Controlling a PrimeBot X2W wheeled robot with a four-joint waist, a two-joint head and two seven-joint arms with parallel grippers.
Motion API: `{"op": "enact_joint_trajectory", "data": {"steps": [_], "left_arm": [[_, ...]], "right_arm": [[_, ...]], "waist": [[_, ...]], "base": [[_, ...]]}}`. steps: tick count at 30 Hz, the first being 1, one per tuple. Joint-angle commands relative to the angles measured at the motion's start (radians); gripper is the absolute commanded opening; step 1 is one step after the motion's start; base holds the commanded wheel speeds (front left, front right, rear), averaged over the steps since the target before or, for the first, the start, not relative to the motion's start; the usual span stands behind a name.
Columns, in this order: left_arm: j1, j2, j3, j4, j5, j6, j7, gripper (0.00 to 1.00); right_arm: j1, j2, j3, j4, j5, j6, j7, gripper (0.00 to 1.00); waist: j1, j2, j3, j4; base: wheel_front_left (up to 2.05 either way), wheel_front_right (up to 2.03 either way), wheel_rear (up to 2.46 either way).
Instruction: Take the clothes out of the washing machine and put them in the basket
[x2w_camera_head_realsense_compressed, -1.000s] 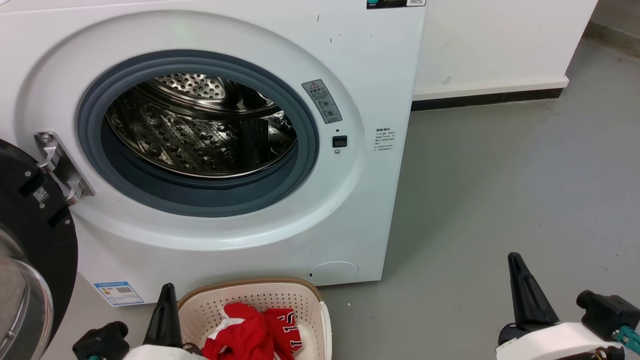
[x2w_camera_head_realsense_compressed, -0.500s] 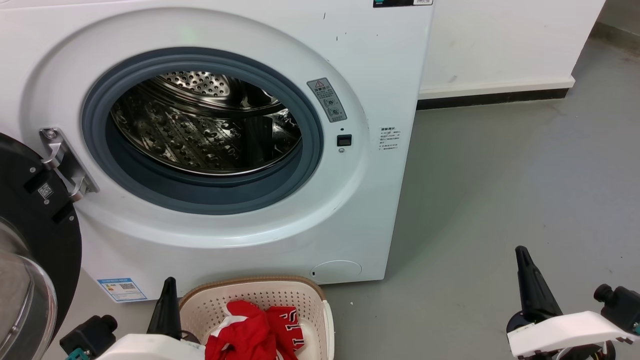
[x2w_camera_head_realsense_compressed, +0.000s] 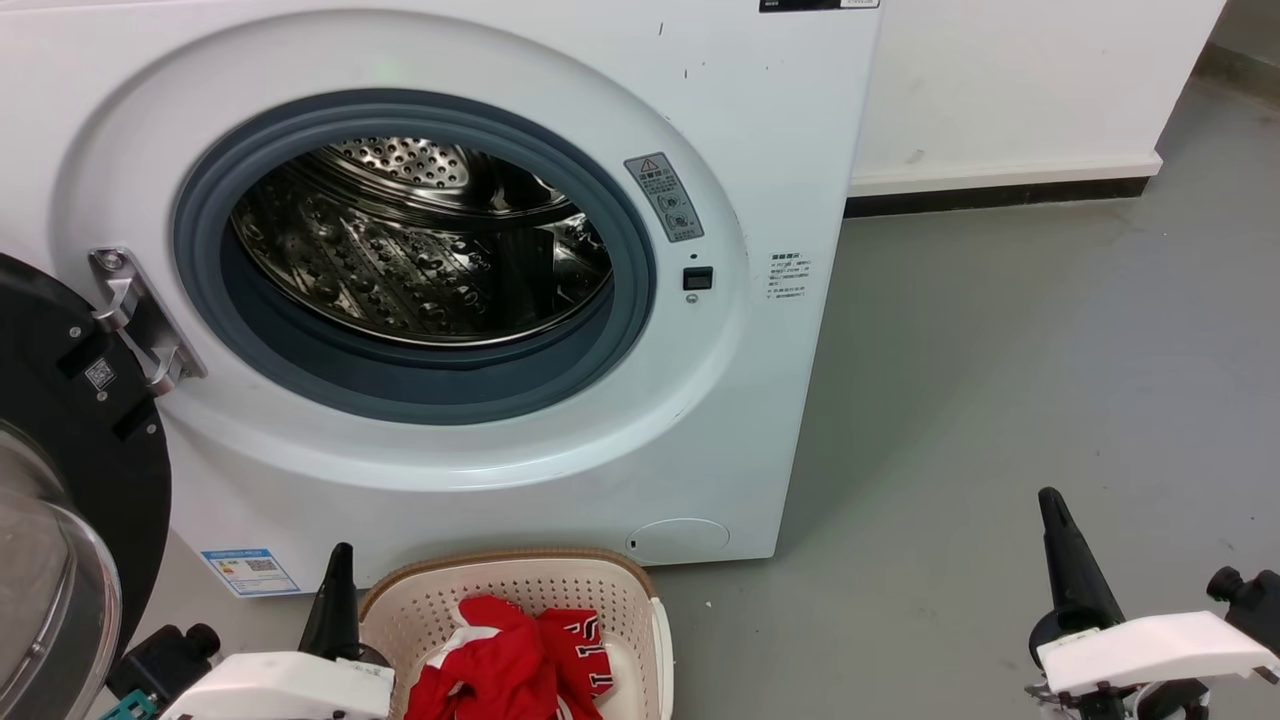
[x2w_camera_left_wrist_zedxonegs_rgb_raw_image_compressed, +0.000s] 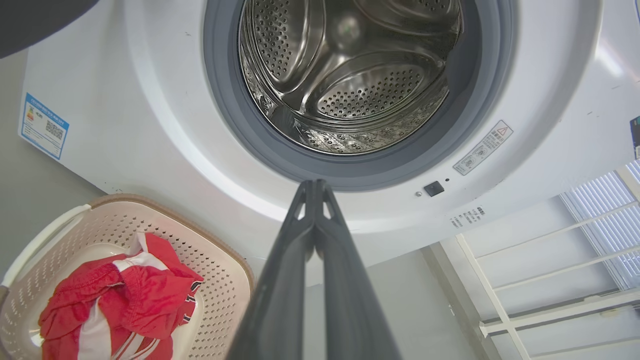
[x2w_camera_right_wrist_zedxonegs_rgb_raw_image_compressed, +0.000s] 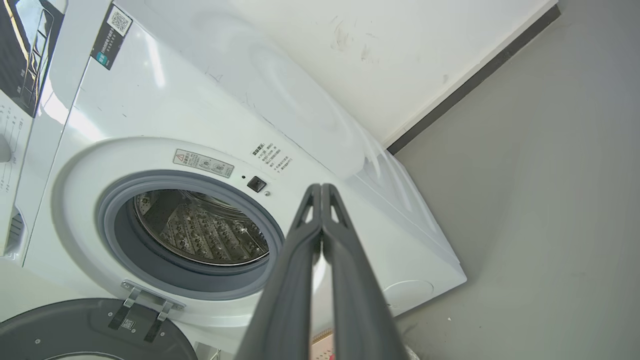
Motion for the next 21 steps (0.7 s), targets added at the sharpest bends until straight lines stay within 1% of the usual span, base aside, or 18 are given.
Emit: {"op": "enact_joint_trajectory", "data": {"steps": [1, 21], "left_arm": [[-0.032, 0.002, 0.004, -0.006, -0.028, -0.007, 0.006, 0.00], [-0.071, 0.000, 0.022, 0.024, -0.257, -0.031, 0.063, 0.00]], "right_arm": [[-0.033, -0.007, -0.005, -0.005, 0.031, 0.000, 0.007, 0.00], [-0.058, -0.008, -0.025, 0.021, 0.276, 0.000, 0.063, 0.00]], "waist": [[0.0000, -0.0001, 0.000, 0.001], [0.0000, -0.0001, 0.006, 0.017]], "base": [[0.00, 0.00, 0.00], [0.00, 0.00, 0.00]]}}
